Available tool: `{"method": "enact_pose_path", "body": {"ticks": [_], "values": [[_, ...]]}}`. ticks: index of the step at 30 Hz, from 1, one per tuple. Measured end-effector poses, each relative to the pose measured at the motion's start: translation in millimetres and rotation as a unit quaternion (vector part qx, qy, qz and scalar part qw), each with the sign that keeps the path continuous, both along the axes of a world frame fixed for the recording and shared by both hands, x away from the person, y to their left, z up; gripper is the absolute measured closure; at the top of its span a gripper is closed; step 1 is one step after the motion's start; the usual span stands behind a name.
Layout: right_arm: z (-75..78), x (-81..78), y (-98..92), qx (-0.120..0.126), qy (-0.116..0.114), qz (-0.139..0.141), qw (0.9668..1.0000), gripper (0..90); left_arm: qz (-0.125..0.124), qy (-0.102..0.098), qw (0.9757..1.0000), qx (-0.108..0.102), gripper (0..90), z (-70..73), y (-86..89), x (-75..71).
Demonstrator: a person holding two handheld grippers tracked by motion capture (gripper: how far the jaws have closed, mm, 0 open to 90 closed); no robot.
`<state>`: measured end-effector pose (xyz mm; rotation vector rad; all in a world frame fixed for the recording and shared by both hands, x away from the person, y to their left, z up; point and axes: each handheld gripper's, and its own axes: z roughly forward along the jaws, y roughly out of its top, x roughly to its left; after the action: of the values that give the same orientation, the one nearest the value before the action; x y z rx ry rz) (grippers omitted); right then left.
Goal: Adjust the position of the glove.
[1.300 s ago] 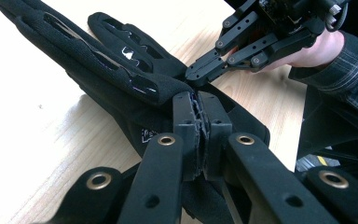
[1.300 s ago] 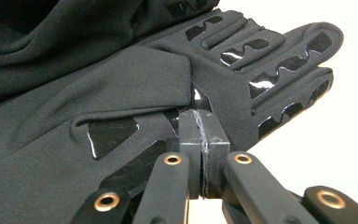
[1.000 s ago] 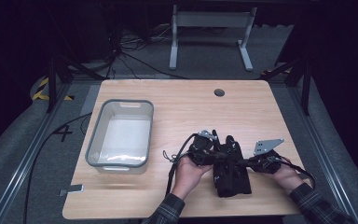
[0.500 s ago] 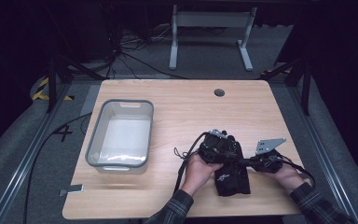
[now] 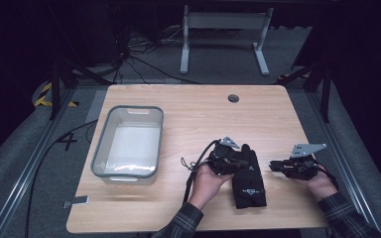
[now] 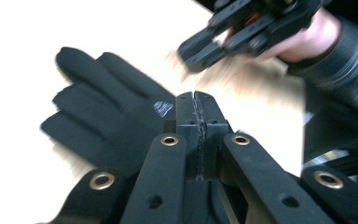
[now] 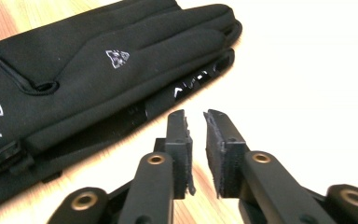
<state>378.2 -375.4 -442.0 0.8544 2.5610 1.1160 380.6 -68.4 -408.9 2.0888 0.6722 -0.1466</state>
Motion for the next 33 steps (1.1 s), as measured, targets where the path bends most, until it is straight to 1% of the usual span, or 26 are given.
{"method": "enact_pose_path", "body": {"ticks": [2, 4, 5, 6, 8, 9, 10, 12, 13, 14, 15, 16, 17, 18, 19, 23, 29, 32, 33], "values": [[-1.4, -1.3, -1.9, -0.001, 0.003, -0.004, 1.0, 67.8, 0.004, -0.007, 0.9999, 0.013, 89.8, -1.1, 2.8, -4.7], [-3.8, -1.8, -2.7, -0.003, 0.008, -0.006, 0.9999, 56.9, 0.003, -0.009, 0.9998, 0.02, 89.8, -3.4, 6.4, -10.0], [-5.4, -1.4, -3.1, -0.006, 0.009, -0.011, 0.9999, 52.5, 0.004, -0.009, 0.9997, 0.023, 89.8, -4.6, 7.5, -12.8], [-6.6, -0.8, -3.3, -0.006, 0.014, -0.015, 0.9998, 47.6, 0.002, -0.009, 0.9997, 0.024, 89.8, -5.5, 8.3, -14.5], [-9.1, 1.1, -4.1, -0.006, 0.017, -0.024, 0.9995, 40.5, -0.004, -0.004, 0.9996, 0.027, 89.8, -9.5, 10.1, -21.4], [-9.1, 1.1, -4.1, -0.006, 0.017, -0.024, 0.9995, 40.5, -0.004, -0.004, 0.9996, 0.027, 89.8, -9.5, 10.1, -21.4], [-11.0, 3.1, -5.5, -0.008, 0.019, -0.034, 0.9992, 35.8, -0.01, -0.001, 0.9995, 0.03, 89.8, -13.5, 10.3, -27.7], [-11.7, 4.1, -6.9, -0.009, 0.016, -0.038, 0.9991, 33.3, -0.017, 0.002, 0.9994, 0.031, 89.8, -16.7, 8.6, -34.5], [-12.0, 4.6, -7.6, -0.008, 0.016, -0.041, 0.999, 32.9, -0.017, 0.002, 0.9994, 0.031, 89.7, -16.7, 8.6, -34.5], [-12.4, 5.2, -8.2, -0.008, 0.015, -0.042, 0.999, 32.8, -0.028, 0.001, 0.9991, 0.031, 89.7, -17.4, 3.9, -39.3], [-12.6, 5.4, -8.4, -0.009, 0.014, -0.042, 0.999, 32.3, -0.028, 0.001, 0.9991, 0.031, 89.7, -17.4, 3.9, -39.3], [-13.0, 5.7, -8.3, -0.011, 0.014, -0.043, 0.9989, 31.9, -0.04, -0.003, 0.9987, 0.03, 89.8, -16.5, -3.5, -42.5], [-13.0, 5.7, -8.3, -0.011, 0.014, -0.043, 0.9989, 31.9, -0.04, -0.003, 0.9987, 0.03, 89.8, -16.5, -3.5, -42.5], [-13.6, 6.0, -8.2, -0.013, 0.012, -0.044, 0.9989, 30.7, -0.051, -0.007, 0.9982, 0.031, 89.8, -16.8, -12.4, -44.3], [-13.6, 6.0, -8.2, -0.013, 0.012, -0.044, 0.9989, 30.7, -0.051, -0.007, 0.9982, 0.031, 89.7, -16.8, -12.4, -44.3], [-14.3, 7.1, -8.7, -0.011, 0.012, -0.048, 0.9987, 29.1, -0.076, -0.007, 0.9962, 0.041, 89.8, -21.2, -32.1, -44.6], [-15.9, 7.8, -8.4, -0.016, 0.006, -0.05, 0.9986, 25.2, -0.094, -0.015, 0.9938, 0.057, 89.8, -25.3, -55.3, -44.1], [-17.1, 8.0, -8.4, -0.017, 0.008, -0.049, 0.9986, 24.8, -0.106, -0.02, 0.9918, 0.068, 89.7, -27.1, -68.0, -44.5], [-17.2, 7.9, -8.0, -0.018, 0.007, -0.049, 0.9986, 24.8, -0.11, -0.023, 0.9905, 0.078, 89.8, -28.3, -73.1, -45.5]]}}
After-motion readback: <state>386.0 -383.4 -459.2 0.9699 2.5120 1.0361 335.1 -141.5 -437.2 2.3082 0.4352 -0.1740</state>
